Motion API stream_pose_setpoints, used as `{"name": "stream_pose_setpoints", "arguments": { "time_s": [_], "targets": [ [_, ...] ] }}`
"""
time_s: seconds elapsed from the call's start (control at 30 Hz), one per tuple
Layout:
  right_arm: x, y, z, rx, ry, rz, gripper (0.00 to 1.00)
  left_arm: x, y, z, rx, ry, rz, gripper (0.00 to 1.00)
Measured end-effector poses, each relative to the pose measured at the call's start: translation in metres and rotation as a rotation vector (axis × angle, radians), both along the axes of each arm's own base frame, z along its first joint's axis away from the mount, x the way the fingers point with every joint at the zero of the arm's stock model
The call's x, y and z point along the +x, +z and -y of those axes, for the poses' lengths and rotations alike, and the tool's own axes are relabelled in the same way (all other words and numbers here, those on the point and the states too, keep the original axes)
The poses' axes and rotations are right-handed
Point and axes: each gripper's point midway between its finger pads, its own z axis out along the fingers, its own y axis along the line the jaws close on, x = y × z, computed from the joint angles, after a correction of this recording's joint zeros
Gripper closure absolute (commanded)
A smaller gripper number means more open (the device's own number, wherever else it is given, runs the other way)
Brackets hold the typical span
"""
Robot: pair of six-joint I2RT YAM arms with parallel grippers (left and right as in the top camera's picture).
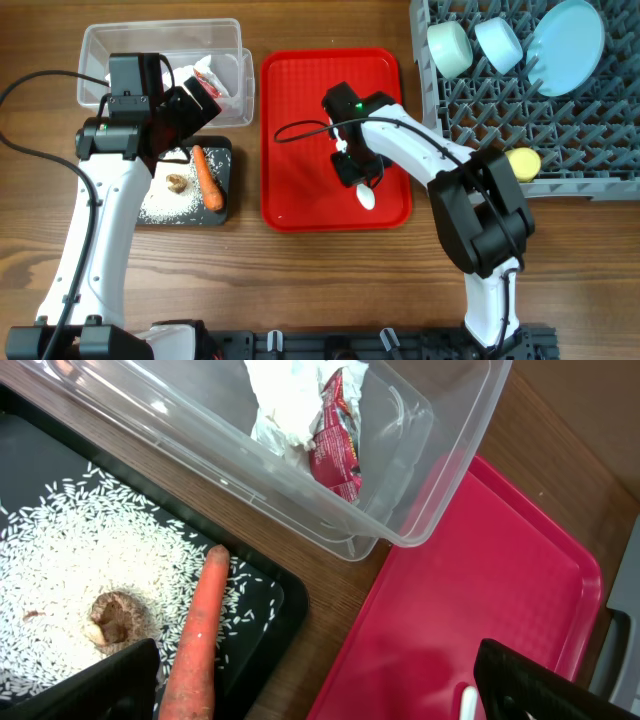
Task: Sort waste into correct bins and load items into the dishwasher rack
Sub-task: 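Carry the white spoon right and insert it into the rack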
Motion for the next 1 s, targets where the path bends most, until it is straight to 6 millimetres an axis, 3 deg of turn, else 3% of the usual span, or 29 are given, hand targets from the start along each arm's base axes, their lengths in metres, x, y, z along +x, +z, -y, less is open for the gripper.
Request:
{"name": "stream_pose_setpoints", "arguments": {
  "time_s": [0.2,0.37,0.63,0.83,1.0],
  "targets": [
    [0.009,0.007,0.009,-0.005,-0.028,0.006,0.96,0.0,0.0,0.0,0.0,0.0,0.0,0.0],
    [0.027,0.024,0.004,0.021,-0.038,0.053,0.96,0.0,0.0,0.0,0.0,0.0,0.0,0.0],
    [0.046,0.095,0.004,0.109,-0.052,0.222,0.96,0.0,0.0,0.0,0.0,0.0,0.0,0.0],
    [0.068,0.151,0.049,0.143,-0.158,0.362,0.96,0.0,0.0,0.0,0.0,0.0,0.0,0.0],
    [0.082,0.179,0.115,0.136,-0.314,0.436,0.96,0.0,0.0,0.0,0.0,0.0,0.0,0.0]
  ]
}}
